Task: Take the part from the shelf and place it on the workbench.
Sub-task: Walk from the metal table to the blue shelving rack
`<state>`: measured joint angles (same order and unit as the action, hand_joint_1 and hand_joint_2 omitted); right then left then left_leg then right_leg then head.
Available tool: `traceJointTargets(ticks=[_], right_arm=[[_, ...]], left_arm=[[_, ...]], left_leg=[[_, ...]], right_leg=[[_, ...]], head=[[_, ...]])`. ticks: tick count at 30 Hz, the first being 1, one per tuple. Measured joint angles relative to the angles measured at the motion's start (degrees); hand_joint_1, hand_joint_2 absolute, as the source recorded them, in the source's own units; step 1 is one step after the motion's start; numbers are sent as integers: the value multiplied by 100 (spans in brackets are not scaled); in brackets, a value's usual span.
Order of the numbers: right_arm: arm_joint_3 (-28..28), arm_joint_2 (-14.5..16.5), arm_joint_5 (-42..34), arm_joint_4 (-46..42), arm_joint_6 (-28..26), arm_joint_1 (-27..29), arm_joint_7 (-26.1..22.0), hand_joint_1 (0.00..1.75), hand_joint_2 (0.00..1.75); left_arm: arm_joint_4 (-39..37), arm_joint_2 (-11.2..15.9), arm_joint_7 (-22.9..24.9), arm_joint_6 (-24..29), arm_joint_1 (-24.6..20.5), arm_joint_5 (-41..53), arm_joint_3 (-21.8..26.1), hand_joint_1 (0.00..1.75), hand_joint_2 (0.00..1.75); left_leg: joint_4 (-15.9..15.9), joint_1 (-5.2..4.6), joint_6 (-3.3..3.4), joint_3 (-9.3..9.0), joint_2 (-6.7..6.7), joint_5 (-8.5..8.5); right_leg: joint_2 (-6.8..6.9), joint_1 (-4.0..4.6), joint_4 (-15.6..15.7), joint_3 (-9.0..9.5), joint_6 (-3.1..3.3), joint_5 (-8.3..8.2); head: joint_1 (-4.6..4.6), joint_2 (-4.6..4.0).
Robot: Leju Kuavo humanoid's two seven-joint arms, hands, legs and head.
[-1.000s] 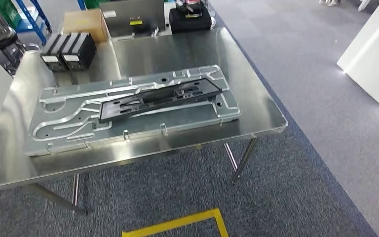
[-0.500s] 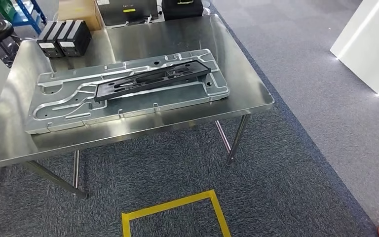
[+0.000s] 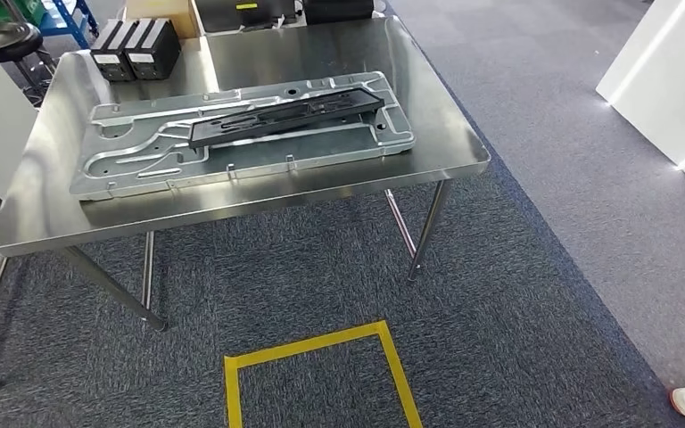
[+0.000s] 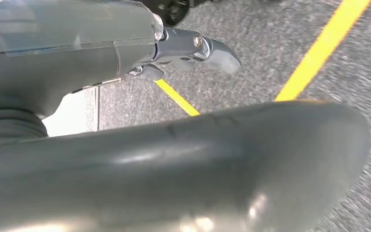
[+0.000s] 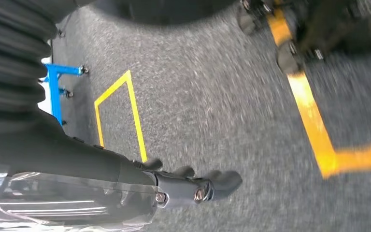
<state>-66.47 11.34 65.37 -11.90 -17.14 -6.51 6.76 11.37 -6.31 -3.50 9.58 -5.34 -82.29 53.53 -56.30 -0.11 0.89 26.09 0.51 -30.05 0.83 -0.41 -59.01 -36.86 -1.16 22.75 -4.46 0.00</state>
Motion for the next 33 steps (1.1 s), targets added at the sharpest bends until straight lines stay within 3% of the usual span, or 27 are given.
traceJointTargets(ticks=[1,2,4,5,6,7,9,11,12,14,15,16,19,20,21,22,23,24,26,27,28,30,31,33], right_arm=[[70,8,81,4,-11,4,-5,0,175],[148,7,170,8,-22,11,-23,0,175],[332,-8,332,11,-62,23,-92,0,175],[414,-20,381,12,-87,30,-136,0,175],[480,-30,407,12,-108,33,-171,0,175],[529,-36,417,12,-117,33,-192,0,175],[605,-42,428,12,-119,26,-213,0,175],[670,-46,437,12,-120,17,-220,0,175],[694,-48,441,13,-119,12,-221,0,175],[722,-49,443,15,-119,15,-224,0,175],[728,-49,429,16,-120,15,-238,0,175],[732,-50,396,17,-129,16,-270,0,131],[711,-51,209,17,-177,18,-421,0,0],[696,-50,144,17,-187,22,-454,0,0],[676,-45,89,19,-189,26,-471,0,0],[657,-35,42,22,-179,29,-480,0,0],[641,-20,9,26,-162,30,-484,0,0],[626,3,-11,29,-140,28,-484,0,0],[604,61,-27,33,-112,24,-446,0,0],[595,89,-19,37,-106,23,-405,0,44],[590,110,0,43,-104,25,-354,0,87],[583,132,46,56,-90,37,-269,0,175],[581,134,64,60,-73,36,-224,0,131],[572,118,63,61,12,29,-122,0,44]], left_arm=[[1,13,-14,14,-8,0,-20,0,0],[1,22,-22,22,-11,0,-36,0,0],[2,36,-21,40,-5,0,-54,0,0],[2,42,-14,50,5,0,-56,0,0],[2,48,-9,61,14,0,-57,0,0],[2,55,-5,68,22,0,-58,0,0],[2,64,-4,79,29,0,-60,0,0],[3,74,-4,88,41,0,-61,0,0],[3,81,-4,92,46,0,-62,0,0],[4,92,-1,102,61,0,-64,0,0],[4,99,11,110,68,0,-65,0,0],[4,105,34,119,78,0,-66,0,0],[4,137,151,127,114,0,-67,0,0],[4,146,182,119,125,0,-69,0,0],[4,156,204,109,133,0,-75,0,0],[4,168,216,102,139,0,-83,0,0],[4,185,221,95,143,0,-97,0,0],[4,207,218,92,140,0,-117,0,0],[14,248,176,95,112,0,-174,0,0],[20,260,139,104,93,0,-202,0,0],[25,265,95,113,73,0,-229,0,0],[27,256,9,125,41,0,-279,0,0],[27,250,-31,117,21,0,-302,0,0],[28,230,-78,86,-28,0,-331,0,0]], left_leg=[[14,8,45,62,15,75],[23,12,79,144,30,155],[13,-5,108,335,39,305],[2,-12,107,438,41,381],[-14,-18,102,544,42,454],[-35,-21,95,651,43,524],[-81,-26,70,843,36,652],[-110,-38,21,943,28,763],[-109,-37,-11,961,30,818],[-90,-26,-82,989,37,923],[-123,-14,-112,1025,26,882],[-232,-6,-140,1082,14,730],[-1141,22,-203,1320,-9,-159],[-1484,25,-217,1352,-9,-321],[-1709,27,-224,1321,-9,-330],[-1763,26,-224,1206,-10,-206],[-1620,26,-217,996,-11,-26],[-1303,24,-199,697,-15,93],[-386,1,-147,29,-27,-10],[-52,-17,-113,-176,-32,-122],[144,-37,-79,-267,-34,-193],[179,-34,-1,-195,-21,-107],[186,-24,42,-137,-6,-38],[198,-7,105,11,20,92]], right_leg=[[-21,-10,-115,-58,-28,162],[-42,-23,-346,-143,-53,432],[-57,-32,-1062,-328,-94,1006],[-58,-33,-1387,-369,-107,1123],[-58,-33,-1566,-340,-110,1088],[-58,-33,-1546,-212,-103,943],[-57,-29,-923,366,-60,696],[-59,2,-26,1020,-2,788],[-59,24,248,1194,28,866],[-53,46,383,1195,102,830],[-41,43,393,1139,147,760],[-28,33,402,1067,193,681],[-11,35,393,770,263,446],[-11,40,374,648,263,366],[-10,44,348,520,259,288],[-9,45,314,389,250,215],[-9,45,273,260,239,148],[-11,42,228,151,226,89],[-12,50,146,-11,179,-21],[-7,50,127,-53,148,-79],[0,48,127,-77,112,-140],[-8,34,128,-116,40,-188],[-27,24,45,-158,6,-62],[-63,-1,-432,-308,-58,473]], head=[[1,0],[1,0],[1,0],[1,0],[1,0],[1,0],[1,0],[1,0],[1,0],[1,0],[1,0],[1,0],[1,0],[1,0],[1,0],[1,0],[1,0],[0,0],[-1,0],[-1,0],[0,0],[1,0],[1,0],[1,0]])
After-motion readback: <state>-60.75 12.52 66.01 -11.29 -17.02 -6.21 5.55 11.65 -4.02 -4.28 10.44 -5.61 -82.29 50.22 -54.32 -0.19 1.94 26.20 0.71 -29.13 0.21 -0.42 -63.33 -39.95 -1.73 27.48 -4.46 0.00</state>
